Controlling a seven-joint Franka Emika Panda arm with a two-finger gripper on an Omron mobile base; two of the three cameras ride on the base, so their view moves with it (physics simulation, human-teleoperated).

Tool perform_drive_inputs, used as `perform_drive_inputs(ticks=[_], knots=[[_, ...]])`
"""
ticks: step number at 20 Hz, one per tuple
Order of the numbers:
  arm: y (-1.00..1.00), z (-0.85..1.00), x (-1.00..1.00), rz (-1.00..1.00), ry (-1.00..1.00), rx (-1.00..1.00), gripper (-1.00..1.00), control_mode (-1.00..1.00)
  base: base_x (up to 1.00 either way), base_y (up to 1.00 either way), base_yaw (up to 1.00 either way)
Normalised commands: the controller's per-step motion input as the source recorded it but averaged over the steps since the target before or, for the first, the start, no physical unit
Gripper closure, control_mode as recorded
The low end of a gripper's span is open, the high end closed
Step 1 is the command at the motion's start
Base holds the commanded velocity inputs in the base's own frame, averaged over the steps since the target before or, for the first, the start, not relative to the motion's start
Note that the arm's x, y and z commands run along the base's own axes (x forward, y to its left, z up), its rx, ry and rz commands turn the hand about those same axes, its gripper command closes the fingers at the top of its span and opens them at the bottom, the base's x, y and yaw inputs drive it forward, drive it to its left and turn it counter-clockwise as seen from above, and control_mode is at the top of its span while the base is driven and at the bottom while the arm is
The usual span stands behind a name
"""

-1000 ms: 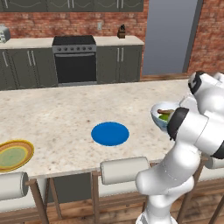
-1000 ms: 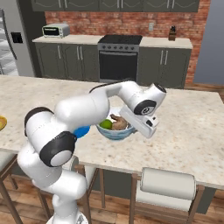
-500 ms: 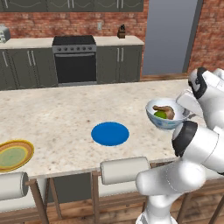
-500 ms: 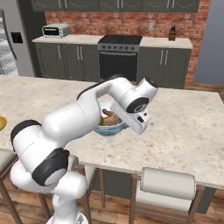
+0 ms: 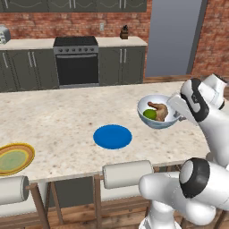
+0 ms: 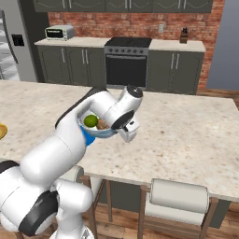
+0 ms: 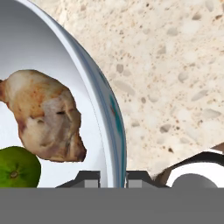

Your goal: Pick the chicken drumstick and lime from their plates and place them in the bowl. Then put the bowl in the fridge.

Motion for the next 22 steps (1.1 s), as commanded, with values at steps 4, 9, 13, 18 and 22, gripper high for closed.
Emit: perform_drive_inputs(ticks=[4,9,13,18,22], knots=[[0.72,0.04,-0.01,-0.2,-0.07,-0.06,1.0,-1.0,0.0,0.0,0.0],[0.76,0.03,0.0,-0.16,-0.01,-0.08,1.0,-1.0,0.0,0.0,0.0],[0.64,0.09,0.0,-0.24,0.01,-0.03,1.0,-1.0,0.0,0.0,0.0],[0.5,0.05,-0.05,-0.33,0.0,0.03,1.0,-1.0,0.0,0.0,0.0],[0.33,0.03,-0.1,-0.36,0.0,0.15,1.0,-1.0,0.0,0.0,0.0]])
